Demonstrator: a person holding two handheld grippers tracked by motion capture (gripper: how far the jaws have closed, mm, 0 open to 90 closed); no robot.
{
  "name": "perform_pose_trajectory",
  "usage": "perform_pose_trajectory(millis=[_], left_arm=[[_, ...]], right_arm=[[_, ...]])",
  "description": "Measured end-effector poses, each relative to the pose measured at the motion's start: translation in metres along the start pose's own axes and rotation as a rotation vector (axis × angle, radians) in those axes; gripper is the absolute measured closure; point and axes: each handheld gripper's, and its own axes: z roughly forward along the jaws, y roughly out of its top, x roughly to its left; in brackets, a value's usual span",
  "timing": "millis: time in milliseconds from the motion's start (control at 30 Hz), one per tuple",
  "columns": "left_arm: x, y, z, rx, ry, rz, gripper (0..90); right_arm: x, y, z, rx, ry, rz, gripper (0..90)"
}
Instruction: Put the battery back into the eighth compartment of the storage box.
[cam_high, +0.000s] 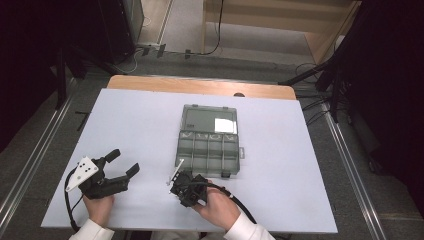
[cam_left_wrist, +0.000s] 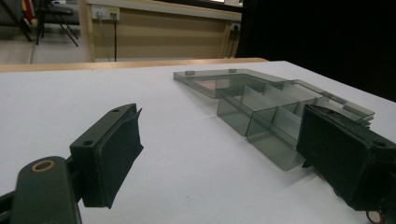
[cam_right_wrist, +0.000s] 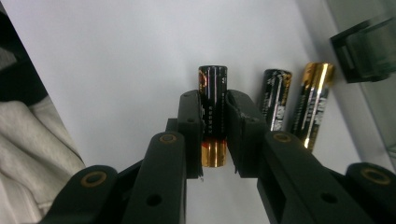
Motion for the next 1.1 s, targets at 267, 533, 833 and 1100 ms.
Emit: perform_pose_trajectory(millis=[267, 533, 833, 1100], left_arm=[[-0.001, -0.001, 0.001, -0.001, -0.001, -0.01, 13.2], [0.0, -0.001, 0.001, 0.0, 0.0, -0.011, 13.3], [0.0, -0.001, 0.003, -0.003, -0.004, -0.023, 13.2], [0.001, -0.001, 0.003, -0.004, -0.003, -0.03, 13.2]], right_arm=[[-0.009, -0.004, -0.018, -0.122, 0.003, 0.093, 77.9], [-0.023, -0.01, -0.024, -0.215, -0.008, 0.143, 77.9], [-0.04, -0.026, -0.035, -0.339, 0.007, 0.255, 77.9], [-0.049, -0.039, -0.036, -0.405, 0.005, 0.34, 77.9]])
